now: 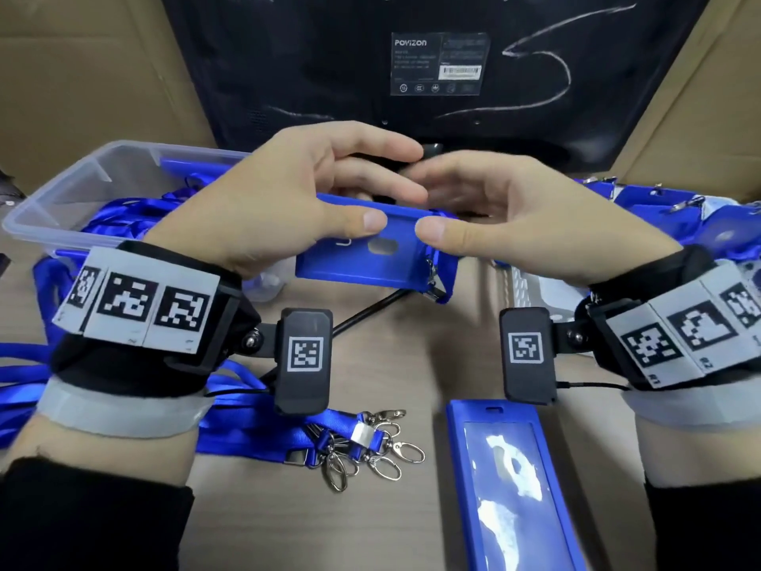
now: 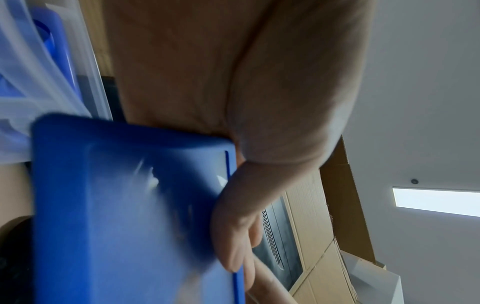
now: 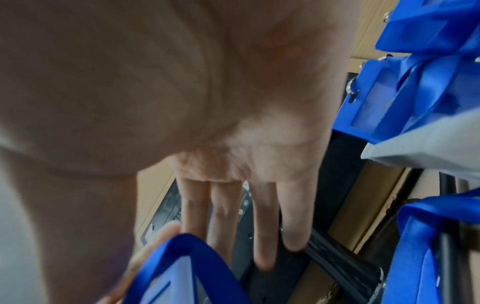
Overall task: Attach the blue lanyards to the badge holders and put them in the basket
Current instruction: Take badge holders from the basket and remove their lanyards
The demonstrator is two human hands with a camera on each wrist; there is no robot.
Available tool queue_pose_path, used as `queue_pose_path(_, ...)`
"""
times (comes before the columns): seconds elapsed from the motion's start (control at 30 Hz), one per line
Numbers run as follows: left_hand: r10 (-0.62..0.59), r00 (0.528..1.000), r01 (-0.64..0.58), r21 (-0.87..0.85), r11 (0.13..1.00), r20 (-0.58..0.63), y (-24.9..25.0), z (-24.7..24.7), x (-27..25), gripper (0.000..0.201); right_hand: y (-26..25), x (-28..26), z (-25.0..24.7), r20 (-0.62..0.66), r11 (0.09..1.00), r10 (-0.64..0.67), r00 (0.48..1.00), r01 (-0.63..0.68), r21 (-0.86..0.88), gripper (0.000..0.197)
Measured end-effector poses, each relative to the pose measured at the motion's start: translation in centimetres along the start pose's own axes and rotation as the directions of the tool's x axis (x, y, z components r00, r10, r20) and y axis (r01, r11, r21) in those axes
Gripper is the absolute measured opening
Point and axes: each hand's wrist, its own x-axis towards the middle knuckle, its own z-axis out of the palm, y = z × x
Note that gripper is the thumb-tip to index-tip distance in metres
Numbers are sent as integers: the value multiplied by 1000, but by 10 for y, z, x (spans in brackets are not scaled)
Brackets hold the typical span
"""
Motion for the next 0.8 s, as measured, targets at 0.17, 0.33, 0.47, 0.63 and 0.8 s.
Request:
queue_pose_path(0.17,18,994,-22,-35,999,-107,-5,-5,2,50,10,2,-8,-159,994,73,985,-85,-73,19)
queue_pose_path(0.33,44,987,-53,-55,997,-153,-5,-6,2,46,8,0,-12,-87,992,76,993,-85,-96,32)
queue_pose_path(0.47,70,983,-85,-88,992,-169,-2,-3,2,43,6,0,-4,115,999,31,993,-26,-45,20)
queue_pose_path(0.63,66,974,-112,-208,972,-215,-1,0,3,47,13,6,0,-73,999,13,997,-15,-30,13)
queue_pose_path(0.8,94,987,-133,-337,932,-131,1,2,2,45,10,5,1,-151,1000,-11,988,6,-29,12)
